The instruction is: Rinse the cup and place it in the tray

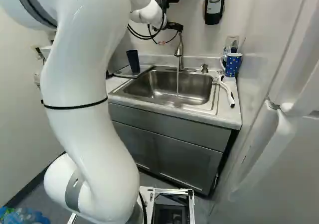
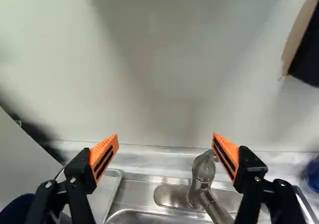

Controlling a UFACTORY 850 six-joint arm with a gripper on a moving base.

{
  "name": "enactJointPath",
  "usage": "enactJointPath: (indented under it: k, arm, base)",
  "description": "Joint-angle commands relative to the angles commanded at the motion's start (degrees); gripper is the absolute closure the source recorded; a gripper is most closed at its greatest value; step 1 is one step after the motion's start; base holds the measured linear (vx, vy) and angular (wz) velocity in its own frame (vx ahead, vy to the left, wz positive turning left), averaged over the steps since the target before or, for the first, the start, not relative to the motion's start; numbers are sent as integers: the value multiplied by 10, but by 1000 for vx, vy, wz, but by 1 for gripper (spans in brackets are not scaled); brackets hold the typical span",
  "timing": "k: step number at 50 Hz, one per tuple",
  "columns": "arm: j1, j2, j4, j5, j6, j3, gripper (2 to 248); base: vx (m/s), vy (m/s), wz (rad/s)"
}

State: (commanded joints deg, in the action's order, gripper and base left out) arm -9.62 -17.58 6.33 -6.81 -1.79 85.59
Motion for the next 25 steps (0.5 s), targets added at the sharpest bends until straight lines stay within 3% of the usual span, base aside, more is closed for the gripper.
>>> enactJointPath:
  k: [25]
  arm:
    - [0,0,0,12,0,0,3]
  base:
    - [0,0,0]
